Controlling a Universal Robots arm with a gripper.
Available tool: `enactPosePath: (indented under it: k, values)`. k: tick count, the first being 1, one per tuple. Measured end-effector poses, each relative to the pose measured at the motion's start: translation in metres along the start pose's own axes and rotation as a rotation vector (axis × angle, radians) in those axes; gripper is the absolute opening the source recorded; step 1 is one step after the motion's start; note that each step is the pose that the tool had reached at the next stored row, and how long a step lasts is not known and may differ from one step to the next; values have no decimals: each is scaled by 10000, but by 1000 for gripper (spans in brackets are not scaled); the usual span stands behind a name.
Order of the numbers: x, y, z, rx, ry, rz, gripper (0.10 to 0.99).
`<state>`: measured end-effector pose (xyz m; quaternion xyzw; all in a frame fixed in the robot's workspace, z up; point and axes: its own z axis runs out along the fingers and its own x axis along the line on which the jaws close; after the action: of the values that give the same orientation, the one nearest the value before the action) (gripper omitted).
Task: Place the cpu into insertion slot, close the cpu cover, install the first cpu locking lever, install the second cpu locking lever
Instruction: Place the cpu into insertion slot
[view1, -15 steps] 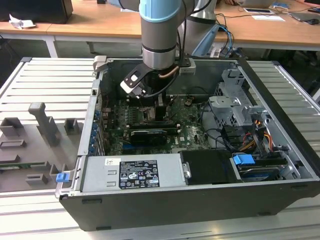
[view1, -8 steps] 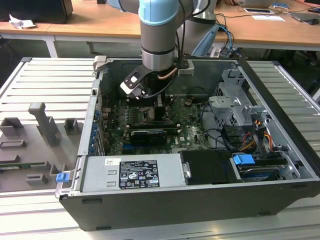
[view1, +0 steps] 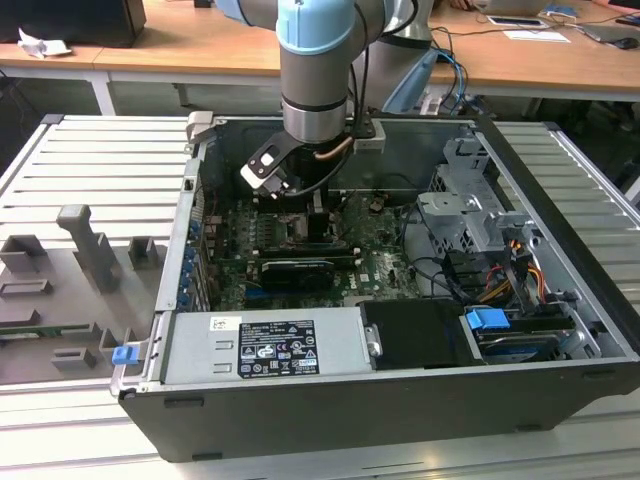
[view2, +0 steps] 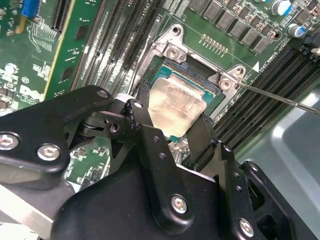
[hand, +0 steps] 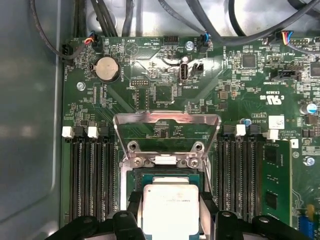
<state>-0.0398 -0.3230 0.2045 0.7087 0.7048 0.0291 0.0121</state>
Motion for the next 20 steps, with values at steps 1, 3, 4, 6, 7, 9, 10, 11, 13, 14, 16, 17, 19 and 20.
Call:
enactPosePath:
  k: [1,3,4,6,7,9,10,11,13,14,16,17,19,20]
  values:
    - [6,0,6,2,-2,0,541]
    - [21,-1,21,1,0,0,541]
    - [25,-2,27,0,1,0,541]
    - [27,-2,39,2,0,1,541]
    - [27,-3,47,2,0,7,541]
    - [27,-4,54,4,-1,11,541]
    - [27,-4,53,5,-3,10,541]
    - [27,-4,54,4,-3,11,541]
    - [27,-4,55,3,-2,11,541]
    - [27,-4,56,3,-1,11,541]
    - [26,-4,56,3,-5,11,541]
    - [27,-4,56,3,-3,11,553]
    - [27,-4,57,3,-1,11,616]
    - [27,-4,58,3,-1,11,616]
